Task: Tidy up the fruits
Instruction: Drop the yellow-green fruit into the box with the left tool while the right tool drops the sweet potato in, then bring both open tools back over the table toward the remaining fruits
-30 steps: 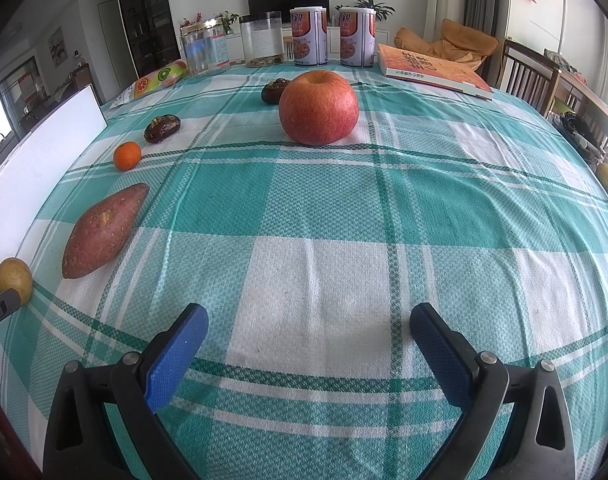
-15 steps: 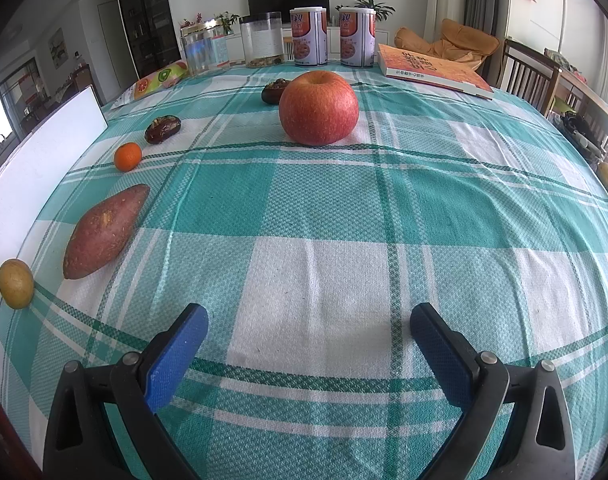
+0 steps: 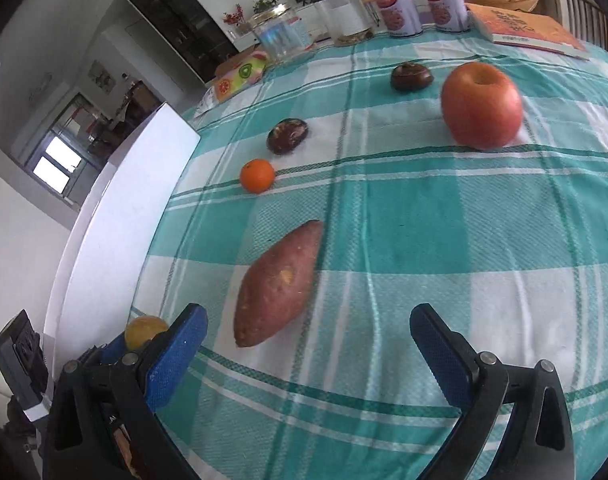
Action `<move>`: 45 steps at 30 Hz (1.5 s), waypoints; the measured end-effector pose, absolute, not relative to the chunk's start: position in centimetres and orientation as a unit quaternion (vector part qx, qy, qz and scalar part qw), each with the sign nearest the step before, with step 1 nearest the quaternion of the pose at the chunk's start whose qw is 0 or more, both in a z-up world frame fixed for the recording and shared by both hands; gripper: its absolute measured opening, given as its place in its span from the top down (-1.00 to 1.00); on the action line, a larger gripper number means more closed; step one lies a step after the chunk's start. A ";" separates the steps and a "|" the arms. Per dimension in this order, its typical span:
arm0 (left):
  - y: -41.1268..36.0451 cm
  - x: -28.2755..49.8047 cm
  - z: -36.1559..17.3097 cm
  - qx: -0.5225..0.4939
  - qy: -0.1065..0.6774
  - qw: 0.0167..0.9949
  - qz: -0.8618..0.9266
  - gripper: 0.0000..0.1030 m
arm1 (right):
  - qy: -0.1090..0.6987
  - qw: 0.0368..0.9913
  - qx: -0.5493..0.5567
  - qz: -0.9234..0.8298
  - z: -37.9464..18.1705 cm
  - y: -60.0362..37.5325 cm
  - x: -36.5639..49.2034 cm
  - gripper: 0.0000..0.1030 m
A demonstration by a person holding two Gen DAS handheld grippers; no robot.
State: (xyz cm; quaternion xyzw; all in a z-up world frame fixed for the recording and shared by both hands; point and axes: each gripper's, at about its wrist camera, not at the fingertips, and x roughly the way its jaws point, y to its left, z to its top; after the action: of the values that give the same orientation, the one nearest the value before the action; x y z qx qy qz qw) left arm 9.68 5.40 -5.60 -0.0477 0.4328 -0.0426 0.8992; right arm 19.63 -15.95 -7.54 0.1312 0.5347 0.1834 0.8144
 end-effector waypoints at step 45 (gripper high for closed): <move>18.0 4.2 4.7 -0.111 0.351 0.922 0.119 -0.79 | 0.377 0.851 -0.019 0.365 4.4 6.7 16.1 -0.98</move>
State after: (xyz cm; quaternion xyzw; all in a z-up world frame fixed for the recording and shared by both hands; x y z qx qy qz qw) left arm 4.17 18.04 4.73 -0.1106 0.3508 0.1193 0.9222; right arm 16.08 6.69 4.42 -0.0186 0.3773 0.3654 0.8508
